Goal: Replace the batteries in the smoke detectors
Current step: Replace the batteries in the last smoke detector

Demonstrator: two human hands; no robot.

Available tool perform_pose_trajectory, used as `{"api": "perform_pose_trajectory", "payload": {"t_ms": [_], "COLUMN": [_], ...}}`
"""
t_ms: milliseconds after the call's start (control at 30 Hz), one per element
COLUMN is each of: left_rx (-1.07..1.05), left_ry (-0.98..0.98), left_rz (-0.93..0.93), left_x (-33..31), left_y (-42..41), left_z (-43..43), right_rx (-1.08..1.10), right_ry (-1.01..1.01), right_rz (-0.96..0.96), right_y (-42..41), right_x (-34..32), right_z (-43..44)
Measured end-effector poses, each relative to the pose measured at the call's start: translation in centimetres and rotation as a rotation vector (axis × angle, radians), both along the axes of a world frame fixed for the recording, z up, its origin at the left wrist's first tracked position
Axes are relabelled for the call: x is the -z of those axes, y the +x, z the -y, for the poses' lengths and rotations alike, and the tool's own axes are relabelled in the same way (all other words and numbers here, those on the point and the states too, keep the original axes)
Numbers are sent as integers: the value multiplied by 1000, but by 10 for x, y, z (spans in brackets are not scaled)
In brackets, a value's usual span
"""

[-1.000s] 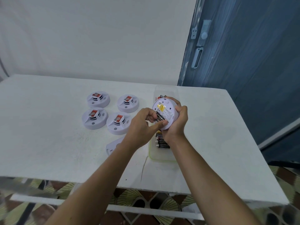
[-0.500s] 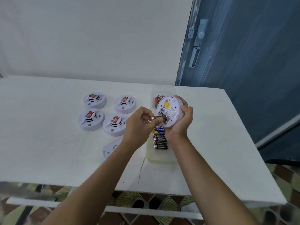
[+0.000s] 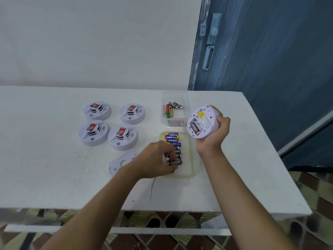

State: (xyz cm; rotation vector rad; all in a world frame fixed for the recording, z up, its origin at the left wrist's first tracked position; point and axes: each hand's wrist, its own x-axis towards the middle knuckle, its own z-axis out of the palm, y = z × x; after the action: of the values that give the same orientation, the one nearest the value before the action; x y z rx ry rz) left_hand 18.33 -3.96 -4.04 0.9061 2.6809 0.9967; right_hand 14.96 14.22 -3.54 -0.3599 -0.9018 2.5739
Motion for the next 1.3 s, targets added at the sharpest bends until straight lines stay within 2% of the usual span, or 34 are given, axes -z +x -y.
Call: {"api": "perform_pose_trajectory", "payload": {"t_ms": [200,433,533,600,667,767,933,1133,1300], "left_rx": [40,-22,-75,-169,-270,-298,-306,-336,-276], "left_ry": [-118,-110,-27,106,232,274,238,129,-51], "left_rz": [-84,-77,-36,-1,-33,-118,-160,-111,-257], "left_x": [14,17,12,6,0,-10,-22,-39,-38], "left_y": [-2,-4,-4,-4,-5,-8,-4,0,-4], "left_z": [0,0,0,-3,-9,-19,-34,-38,-45], "right_rx": [-8,-14,-33,-62,-95,-134,-162,-166,-161], "right_ry": [9,7,6,2,-3,-5,-15,60,90], "right_rz": [21,41,49,52,39,6,-26,-23,12], "right_y": [7,13,17,19,22,25,26,29,29], "right_x": [2,1,0,0,-2,-5,-11,-13,-14], "right_z": [5,8,10,11,14,18,20,20,23]}}
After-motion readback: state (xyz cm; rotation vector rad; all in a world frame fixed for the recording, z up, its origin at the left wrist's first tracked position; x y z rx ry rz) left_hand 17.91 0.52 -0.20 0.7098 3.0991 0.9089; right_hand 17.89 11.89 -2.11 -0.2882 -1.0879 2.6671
